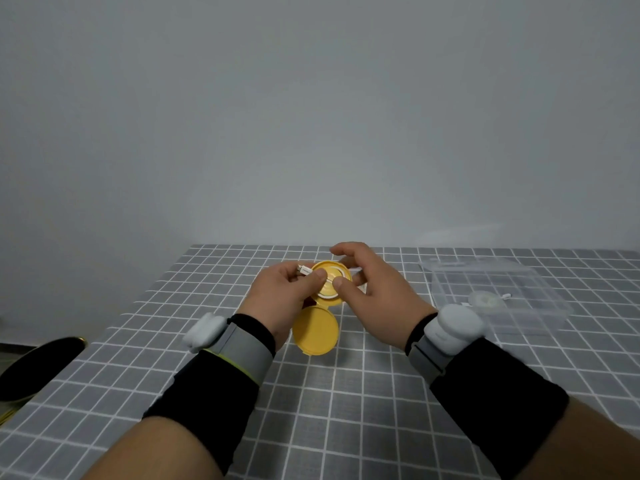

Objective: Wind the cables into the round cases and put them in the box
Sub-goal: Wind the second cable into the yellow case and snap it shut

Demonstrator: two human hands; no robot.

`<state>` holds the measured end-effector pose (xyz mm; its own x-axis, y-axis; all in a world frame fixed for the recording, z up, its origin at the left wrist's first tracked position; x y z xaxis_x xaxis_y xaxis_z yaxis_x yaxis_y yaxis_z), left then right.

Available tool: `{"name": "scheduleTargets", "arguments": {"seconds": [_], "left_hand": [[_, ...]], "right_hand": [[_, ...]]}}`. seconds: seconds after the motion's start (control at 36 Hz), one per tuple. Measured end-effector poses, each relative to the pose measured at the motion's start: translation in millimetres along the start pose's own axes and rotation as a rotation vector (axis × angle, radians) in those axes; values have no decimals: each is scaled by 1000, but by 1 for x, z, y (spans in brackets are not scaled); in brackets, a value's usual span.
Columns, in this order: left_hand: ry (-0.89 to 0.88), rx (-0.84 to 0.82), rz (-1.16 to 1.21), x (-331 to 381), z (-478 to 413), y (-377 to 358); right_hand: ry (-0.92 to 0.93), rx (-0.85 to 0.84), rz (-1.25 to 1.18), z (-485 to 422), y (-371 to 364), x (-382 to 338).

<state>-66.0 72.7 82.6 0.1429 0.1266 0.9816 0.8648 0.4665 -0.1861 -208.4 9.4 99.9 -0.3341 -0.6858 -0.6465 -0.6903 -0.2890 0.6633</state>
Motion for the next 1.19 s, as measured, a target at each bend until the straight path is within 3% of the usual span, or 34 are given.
{"name": "scheduleTargets", "arguments": {"seconds": [0.11,0.25,0.44,0.86,1.19], "left_hand": [[-1,56,19,3,-2,3],[12,103,49,9,-3,6],[33,84,103,12,2,0],[171,-3,298,4,3,-4],[196,-81,349,6,7,-4]], "right_hand": [[199,54,190,7,-1,-7],[290,55,392,14,-6,-10],[344,77,355,12,-7,-12],[116,169,24,10,-3,-10],[-57,127,-151,3,-7,-1]]}}
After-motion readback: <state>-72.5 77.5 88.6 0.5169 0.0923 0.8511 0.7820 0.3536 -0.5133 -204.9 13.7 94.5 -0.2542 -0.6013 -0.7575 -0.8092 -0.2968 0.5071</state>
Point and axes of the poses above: each hand's wrist, its own z-axis away from the middle knuckle, its own y-axis out of the back of the hand, x = y × z, the point moved 6 cm from there along -z, towards the middle knuckle, and after that the axes turned 9 degrees about z, right-handed, at the moved point
